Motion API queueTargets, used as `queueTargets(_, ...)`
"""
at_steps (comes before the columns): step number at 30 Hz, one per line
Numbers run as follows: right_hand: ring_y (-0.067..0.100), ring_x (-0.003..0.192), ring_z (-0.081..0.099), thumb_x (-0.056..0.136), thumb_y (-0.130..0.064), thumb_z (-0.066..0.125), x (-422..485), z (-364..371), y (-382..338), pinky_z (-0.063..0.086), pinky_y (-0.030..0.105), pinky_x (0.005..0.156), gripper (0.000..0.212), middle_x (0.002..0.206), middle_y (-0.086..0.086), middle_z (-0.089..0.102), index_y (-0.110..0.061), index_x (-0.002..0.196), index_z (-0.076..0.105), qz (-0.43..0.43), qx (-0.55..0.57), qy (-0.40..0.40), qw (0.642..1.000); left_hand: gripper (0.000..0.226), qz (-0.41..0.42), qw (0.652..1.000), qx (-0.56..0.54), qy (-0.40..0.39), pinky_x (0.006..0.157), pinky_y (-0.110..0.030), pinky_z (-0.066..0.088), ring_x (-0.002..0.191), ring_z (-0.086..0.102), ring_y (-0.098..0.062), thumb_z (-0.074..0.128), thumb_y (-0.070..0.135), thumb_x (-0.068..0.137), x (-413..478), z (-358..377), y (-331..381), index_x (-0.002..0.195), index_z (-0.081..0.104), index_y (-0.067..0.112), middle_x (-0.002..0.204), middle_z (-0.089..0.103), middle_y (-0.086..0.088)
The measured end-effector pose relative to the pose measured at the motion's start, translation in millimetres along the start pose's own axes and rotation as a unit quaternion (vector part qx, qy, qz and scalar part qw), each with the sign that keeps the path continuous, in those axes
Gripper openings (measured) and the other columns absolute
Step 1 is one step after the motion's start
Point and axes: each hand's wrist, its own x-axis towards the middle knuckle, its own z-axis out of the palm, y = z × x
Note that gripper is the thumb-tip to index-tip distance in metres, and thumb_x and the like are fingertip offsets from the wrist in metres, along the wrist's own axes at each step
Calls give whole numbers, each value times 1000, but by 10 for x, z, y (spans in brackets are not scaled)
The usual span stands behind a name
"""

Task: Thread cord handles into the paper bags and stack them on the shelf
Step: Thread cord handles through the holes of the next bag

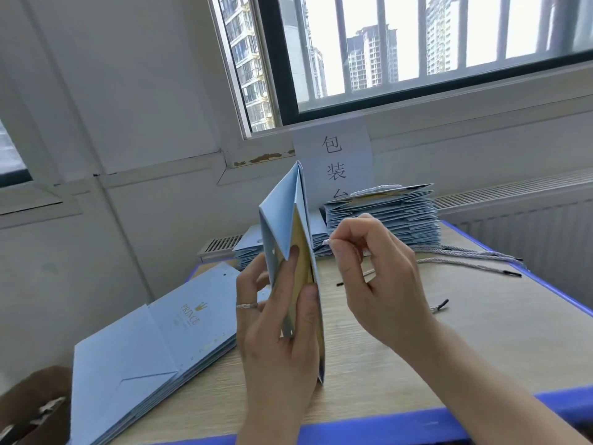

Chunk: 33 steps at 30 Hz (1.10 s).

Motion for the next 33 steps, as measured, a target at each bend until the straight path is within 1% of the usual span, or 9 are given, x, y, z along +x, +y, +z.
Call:
queueTargets(5, 3, 74, 43, 98, -9, 49, -3, -13, -30, 37, 12, 72, 17, 84, -4, 48, 4, 91, 59, -22, -19, -10, 1000, 45, -3, 1000, -6, -9, 81, -13, 47, 113, 52, -5, 50, 34, 96, -10, 11, 7, 141, 48, 41, 131, 44, 8)
queueTargets(7, 7, 73, 46, 98, -8, 51, -16, -9, -40, 39, 13, 72, 15, 84, -2, 53, 4, 92, 59, -27, -20, -9, 999, 44, -2, 1000, -5, -8, 80, -15, 48, 111, 52, -5, 49, 34, 97, -11, 14, 7, 141, 50, 40, 132, 44, 8)
queueTargets(9, 12, 71, 54, 96, -6, 55, -28, -9, -39, 46, 19, 68, 7, 86, 5, 63, 0, 94, 59, -20, -8, 1, 1000, 43, -10, 1000, -13, -8, 82, -16, 49, 117, 52, -11, 46, 41, 98, -8, 10, 8, 141, 47, 43, 133, 43, 11)
queueTargets(12, 22, 70, 63, 90, -1, 61, -34, -26, -32, 51, 32, 62, 5, 89, 7, 68, 0, 87, 57, -11, 24, 30, 999, 42, -25, 1000, -15, -6, 82, -31, 56, 122, 51, -21, 42, 49, 99, 7, 8, -1, 140, 46, 47, 134, 43, 11)
queueTargets(14, 25, 70, 63, 88, 1, 63, -31, -41, -31, 50, 34, 61, 8, 88, 7, 68, 3, 82, 58, -11, 49, 33, 998, 42, -24, 1000, -18, -3, 78, -42, 57, 120, 53, -26, 43, 46, 99, 9, 8, -11, 140, 48, 44, 133, 45, 6)
queueTargets(19, 24, 70, 61, 87, 7, 66, -14, -38, -44, 49, 35, 62, 10, 87, 10, 67, 7, 79, 59, -26, 47, 7, 999, 42, -34, 999, -15, -5, 80, -50, 54, 122, 53, -28, 43, 42, 98, 6, 9, 11, 140, 50, 39, 133, 46, 7)
queueTargets(23, 23, 70, 60, 85, 10, 66, -8, -27, -43, 49, 33, 62, 10, 86, 11, 67, 6, 79, 59, -30, 35, 20, 999, 42, -33, 999, -15, -4, 81, -45, 54, 121, 53, -26, 43, 42, 98, 5, 12, 19, 139, 50, 39, 132, 46, 8)
queueTargets(29, 21, 72, 60, 85, 10, 68, 3, -7, -28, 50, 30, 65, 11, 86, 11, 67, 6, 78, 61, -32, 19, 30, 999, 41, -31, 999, -23, -11, 84, -16, 48, 124, 51, -19, 46, 38, 97, 20, 15, 44, 137, 57, 38, 132, 46, 5)
queueTargets(33, 25, 74, 61, 88, 8, 66, 4, 3, -31, 50, 32, 66, 7, 88, 13, 67, 8, 82, 63, -52, 23, 6, 998, 44, -32, 999, -17, -12, 85, -11, 45, 124, 50, -15, 54, 38, 92, 6, -6, 49, 136, 55, 44, 132, 45, 11)
